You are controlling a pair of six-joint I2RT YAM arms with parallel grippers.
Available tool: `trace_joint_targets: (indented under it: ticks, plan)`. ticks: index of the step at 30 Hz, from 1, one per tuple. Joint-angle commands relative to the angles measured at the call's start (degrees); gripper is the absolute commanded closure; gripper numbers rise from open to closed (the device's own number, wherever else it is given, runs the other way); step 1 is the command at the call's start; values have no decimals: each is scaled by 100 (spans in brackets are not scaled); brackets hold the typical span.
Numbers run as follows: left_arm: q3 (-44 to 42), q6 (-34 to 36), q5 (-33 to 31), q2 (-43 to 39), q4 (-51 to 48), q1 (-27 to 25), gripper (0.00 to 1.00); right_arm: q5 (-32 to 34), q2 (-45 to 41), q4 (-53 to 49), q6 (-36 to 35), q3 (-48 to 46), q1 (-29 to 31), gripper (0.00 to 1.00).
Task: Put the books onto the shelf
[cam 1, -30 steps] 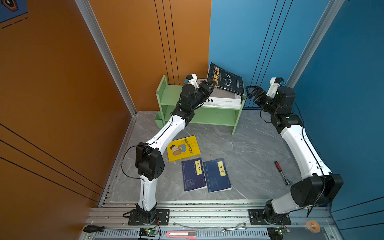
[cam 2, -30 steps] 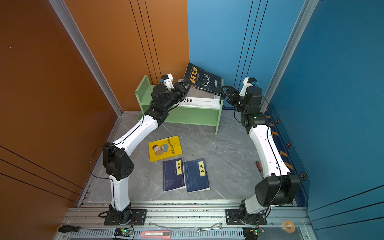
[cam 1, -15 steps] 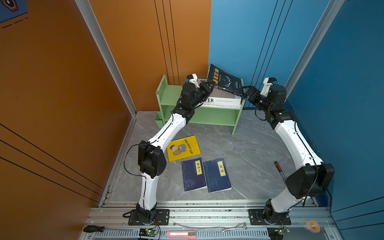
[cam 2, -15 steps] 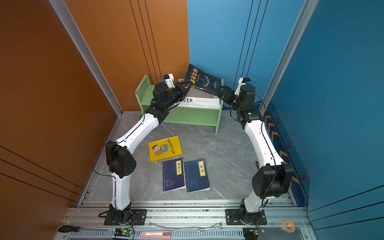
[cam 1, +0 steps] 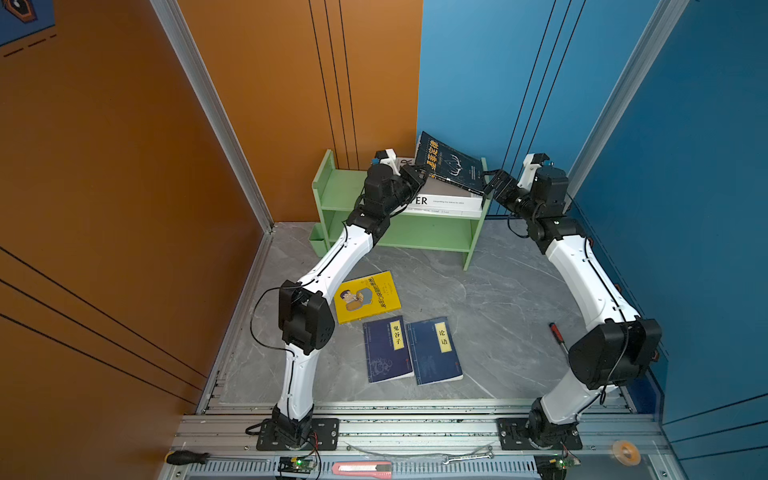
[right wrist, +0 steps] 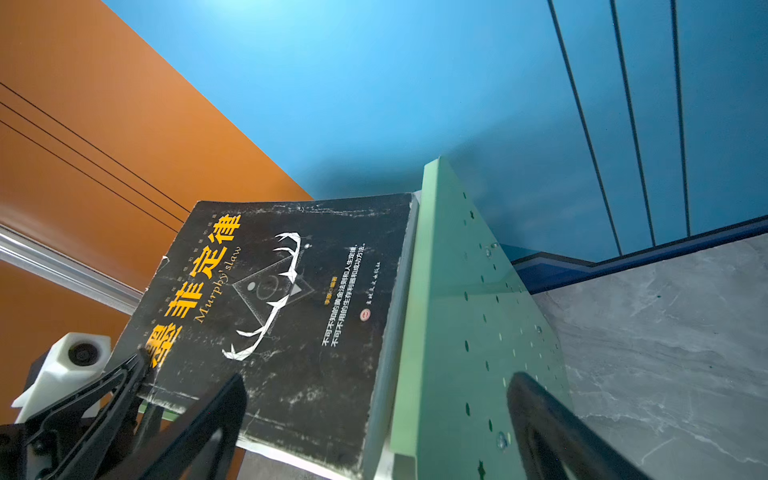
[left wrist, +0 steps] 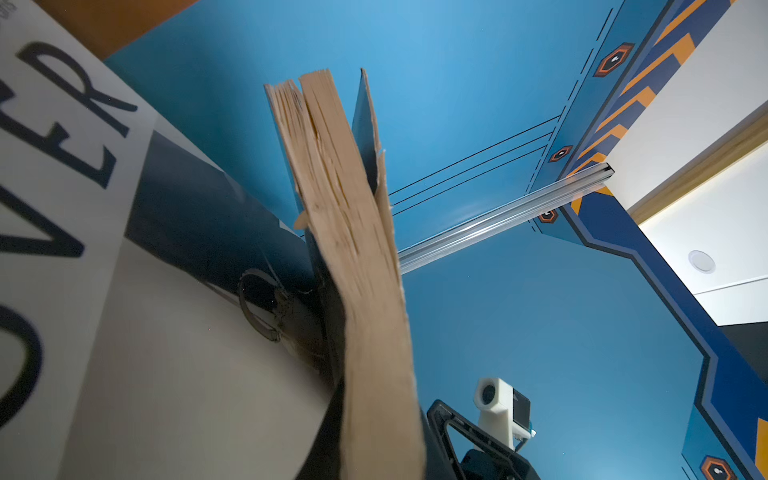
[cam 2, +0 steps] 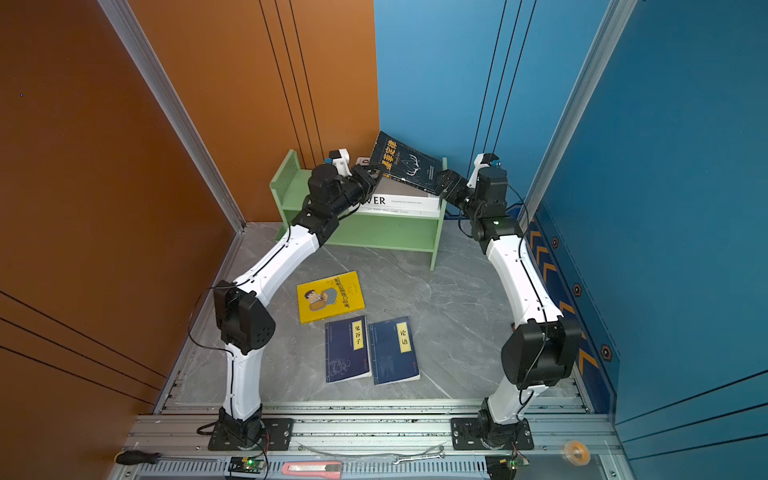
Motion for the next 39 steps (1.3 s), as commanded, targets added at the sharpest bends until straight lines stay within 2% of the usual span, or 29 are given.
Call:
trace_joint_targets:
  ticks: [1, 26, 39]
  plan:
    - [316, 110, 23, -43, 328, -42, 100, -15, 109, -98, -79, 205, 39, 0]
    - [224, 42, -204, -20, 165, -178, 100, 83, 363, -251, -170, 232, 188, 0]
    - [-362, -5, -425, -397, 346, -215, 100, 217, 441, -447, -261, 186, 189, 1]
